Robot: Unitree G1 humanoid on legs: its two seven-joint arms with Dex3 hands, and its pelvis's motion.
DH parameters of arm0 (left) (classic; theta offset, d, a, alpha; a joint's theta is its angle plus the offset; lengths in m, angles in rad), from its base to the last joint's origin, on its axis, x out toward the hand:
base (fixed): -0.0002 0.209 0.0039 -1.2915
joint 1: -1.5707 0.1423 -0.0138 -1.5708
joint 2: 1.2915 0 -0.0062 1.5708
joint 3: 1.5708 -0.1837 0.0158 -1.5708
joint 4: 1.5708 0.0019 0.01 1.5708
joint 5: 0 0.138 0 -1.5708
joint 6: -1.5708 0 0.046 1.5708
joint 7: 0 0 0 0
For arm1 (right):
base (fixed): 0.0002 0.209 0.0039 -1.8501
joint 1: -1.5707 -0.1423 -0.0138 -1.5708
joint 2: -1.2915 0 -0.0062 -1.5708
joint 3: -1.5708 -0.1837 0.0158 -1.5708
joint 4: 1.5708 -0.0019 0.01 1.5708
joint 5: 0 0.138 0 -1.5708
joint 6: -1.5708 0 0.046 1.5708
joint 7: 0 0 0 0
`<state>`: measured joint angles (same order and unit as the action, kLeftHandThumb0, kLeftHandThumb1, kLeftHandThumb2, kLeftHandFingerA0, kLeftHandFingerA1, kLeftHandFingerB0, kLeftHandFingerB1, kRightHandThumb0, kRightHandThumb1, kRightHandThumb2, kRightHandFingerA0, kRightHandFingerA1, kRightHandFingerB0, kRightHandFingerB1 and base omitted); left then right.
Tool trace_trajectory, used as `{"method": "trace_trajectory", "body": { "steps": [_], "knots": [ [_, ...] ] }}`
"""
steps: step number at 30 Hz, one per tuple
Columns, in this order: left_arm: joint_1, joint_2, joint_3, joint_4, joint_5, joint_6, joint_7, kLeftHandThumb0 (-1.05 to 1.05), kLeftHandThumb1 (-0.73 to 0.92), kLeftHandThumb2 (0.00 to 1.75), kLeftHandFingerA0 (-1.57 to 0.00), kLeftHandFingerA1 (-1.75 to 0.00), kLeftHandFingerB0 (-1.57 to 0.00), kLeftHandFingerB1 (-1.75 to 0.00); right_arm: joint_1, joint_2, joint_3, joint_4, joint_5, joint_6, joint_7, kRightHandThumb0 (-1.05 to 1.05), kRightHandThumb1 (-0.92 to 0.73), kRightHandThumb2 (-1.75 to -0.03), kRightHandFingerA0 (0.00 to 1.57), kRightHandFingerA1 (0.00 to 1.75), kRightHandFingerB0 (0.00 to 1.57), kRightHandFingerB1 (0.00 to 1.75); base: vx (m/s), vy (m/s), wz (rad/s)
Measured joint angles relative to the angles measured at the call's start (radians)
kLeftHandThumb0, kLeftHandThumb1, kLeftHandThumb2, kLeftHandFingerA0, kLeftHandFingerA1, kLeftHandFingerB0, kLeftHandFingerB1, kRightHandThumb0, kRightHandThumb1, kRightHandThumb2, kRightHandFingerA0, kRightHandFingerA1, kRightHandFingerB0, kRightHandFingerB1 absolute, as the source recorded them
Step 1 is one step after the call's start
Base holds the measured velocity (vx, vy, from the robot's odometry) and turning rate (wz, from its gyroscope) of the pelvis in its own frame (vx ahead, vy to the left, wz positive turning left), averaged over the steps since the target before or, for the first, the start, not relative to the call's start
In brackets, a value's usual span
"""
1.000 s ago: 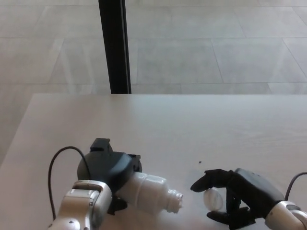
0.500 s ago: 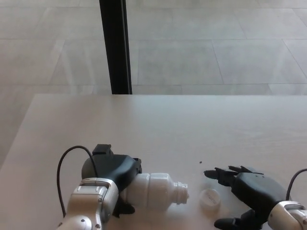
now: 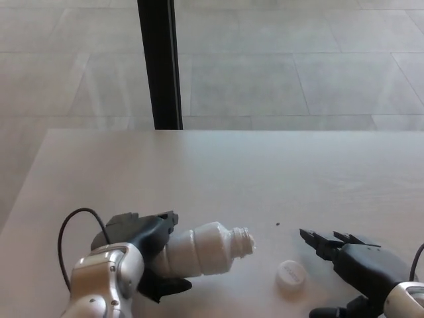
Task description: The robot uses its left hand to to lift the bottle kept on the middle of the desk and tilts it towards its right hand. It then uses its right hand to rotate its cap to open it and places the bottle and cap back on the desk
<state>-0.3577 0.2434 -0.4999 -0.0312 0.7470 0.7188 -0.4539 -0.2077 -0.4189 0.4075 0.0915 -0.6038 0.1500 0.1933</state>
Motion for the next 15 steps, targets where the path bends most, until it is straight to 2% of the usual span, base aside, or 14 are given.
{"method": "trace_trajectory", "body": {
  "steps": [1, 3, 4, 9, 10, 12, 13, 14, 15],
  "knots": [
    [0.012, -0.011, 0.025, -0.003, -0.014, -0.002, 0.000, -1.02, 0.57, 0.87, 0.00, 0.00, 0.00, 0.00, 0.002, -0.002, -0.007, -0.002, 0.002, 0.000, 0.001, -1.01, -0.58, -0.86, 0.00, 0.10, 0.00, 0.00, 0.00, 0.000, 0.00],
    [0.037, -0.041, 0.081, -0.017, -0.046, -0.005, 0.000, -1.01, 0.57, 0.85, 0.00, 0.00, 0.00, 0.00, 0.008, -0.009, -0.026, -0.006, 0.006, 0.000, 0.004, -1.02, -0.59, -0.89, 0.00, 0.11, 0.00, 0.00, 0.00, 0.000, 0.00],
    [0.048, -0.055, 0.109, -0.026, -0.062, -0.005, 0.000, -1.05, 0.71, 0.62, 0.00, 0.00, 0.00, 0.00, 0.010, -0.013, -0.034, -0.008, 0.009, 0.000, 0.004, -1.03, -0.59, -0.90, 0.00, 0.12, 0.00, 0.00, 0.00, 0.000, 0.00],
    [0.082, -0.120, 0.246, -0.053, -0.142, -0.010, -0.005, -1.05, 0.79, 0.66, 0.00, 0.00, 0.00, 0.00, 0.033, -0.029, -0.085, -0.025, 0.024, -0.001, 0.008, -0.99, -0.56, -0.94, 0.00, 0.14, 0.00, 0.00, 0.00, 0.000, 0.00],
    [0.084, -0.127, 0.266, -0.055, -0.153, -0.010, -0.007, -1.04, 0.65, 0.87, 0.00, 0.00, 0.00, 0.00, 0.037, -0.032, -0.095, -0.028, 0.026, -0.001, 0.009, -0.99, -0.56, -0.93, 0.00, 0.12, 0.00, 0.00, 0.00, 0.000, 0.00],
    [0.091, -0.145, 0.331, -0.059, -0.189, -0.010, -0.012, -1.04, 0.65, 0.87, 0.00, 0.00, 0.00, 0.00, 0.050, -0.047, -0.128, -0.035, 0.034, -0.002, 0.012, -0.99, -0.56, -0.93, 0.00, 0.12, 0.00, 0.00, 0.00, 0.000, 0.00],
    [0.094, -0.153, 0.363, -0.060, -0.206, -0.010, -0.014, -1.04, 0.65, 1.03, 0.00, -0.22, 0.00, 0.00, 0.056, -0.056, -0.146, -0.038, 0.038, -0.003, 0.013, -0.99, -0.56, -0.93, 0.00, 0.11, 0.00, 0.00, 0.00, 0.000, 0.00],
    [0.097, -0.160, 0.393, -0.060, -0.221, -0.010, -0.016, -1.04, 0.65, 1.03, 0.00, -0.22, 0.00, 0.00, 0.060, -0.064, -0.163, -0.041, 0.043, -0.003, 0.014, -0.99, -0.56, -0.93, 0.00, 0.11, 0.00, 0.00, 0.00, 0.000, 0.00],
    [0.100, -0.167, 0.423, -0.061, -0.238, -0.010, -0.018, -1.05, 0.76, 0.63, 0.00, 0.00, 0.00, 0.00, 0.066, -0.070, -0.184, -0.044, 0.049, -0.003, 0.015, -1.00, -0.56, -0.94, 0.00, 0.14, 0.00, 0.00, 0.00, 0.000, 0.00]
  ]
}}
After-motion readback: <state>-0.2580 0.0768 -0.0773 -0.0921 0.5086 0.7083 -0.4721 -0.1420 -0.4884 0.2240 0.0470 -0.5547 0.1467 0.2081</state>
